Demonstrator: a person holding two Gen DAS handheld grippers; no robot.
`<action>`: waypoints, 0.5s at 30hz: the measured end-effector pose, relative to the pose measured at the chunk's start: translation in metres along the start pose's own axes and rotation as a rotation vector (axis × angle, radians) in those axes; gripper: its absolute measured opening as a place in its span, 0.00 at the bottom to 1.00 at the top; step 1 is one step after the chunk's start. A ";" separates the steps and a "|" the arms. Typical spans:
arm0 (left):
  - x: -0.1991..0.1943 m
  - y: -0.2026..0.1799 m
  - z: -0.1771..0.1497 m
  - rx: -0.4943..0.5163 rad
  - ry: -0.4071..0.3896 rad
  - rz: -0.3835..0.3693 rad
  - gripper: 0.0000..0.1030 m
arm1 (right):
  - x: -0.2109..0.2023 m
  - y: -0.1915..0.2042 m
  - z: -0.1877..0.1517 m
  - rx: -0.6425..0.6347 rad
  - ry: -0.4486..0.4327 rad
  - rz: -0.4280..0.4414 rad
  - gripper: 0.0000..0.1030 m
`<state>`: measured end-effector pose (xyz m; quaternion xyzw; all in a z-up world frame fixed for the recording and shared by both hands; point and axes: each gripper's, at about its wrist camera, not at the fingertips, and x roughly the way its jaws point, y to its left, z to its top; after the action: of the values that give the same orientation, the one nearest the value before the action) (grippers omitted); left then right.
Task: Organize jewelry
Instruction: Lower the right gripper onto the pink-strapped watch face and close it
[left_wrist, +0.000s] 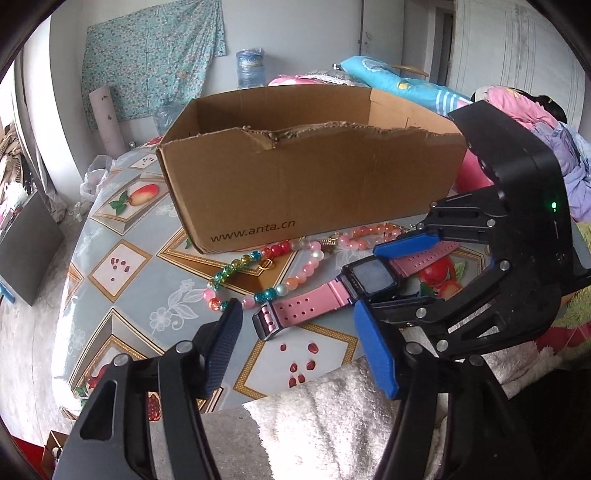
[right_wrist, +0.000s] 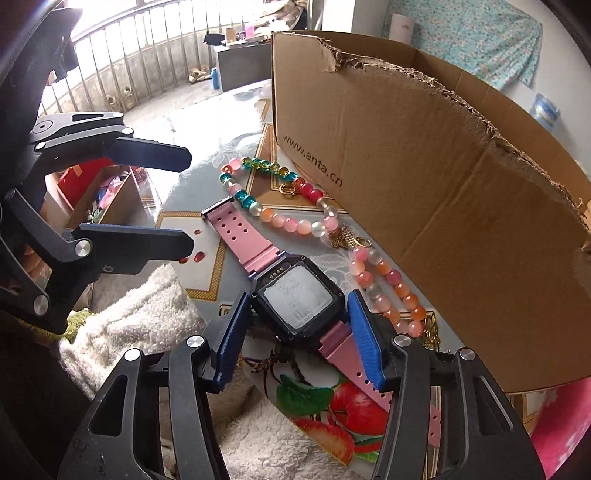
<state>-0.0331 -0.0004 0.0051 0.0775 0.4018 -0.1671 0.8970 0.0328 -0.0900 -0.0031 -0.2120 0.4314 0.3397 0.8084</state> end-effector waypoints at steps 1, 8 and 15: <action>0.001 -0.002 0.000 0.008 0.006 -0.004 0.60 | -0.002 0.000 -0.002 0.003 0.002 0.002 0.49; 0.006 -0.015 0.000 0.125 0.022 -0.003 0.59 | -0.002 -0.015 -0.003 0.080 0.038 0.107 0.47; 0.018 -0.037 0.001 0.308 0.028 0.088 0.60 | 0.000 -0.053 0.000 0.165 0.100 0.334 0.47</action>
<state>-0.0340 -0.0392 -0.0080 0.2341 0.3803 -0.1863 0.8751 0.0716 -0.1263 -0.0002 -0.0870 0.5267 0.4216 0.7330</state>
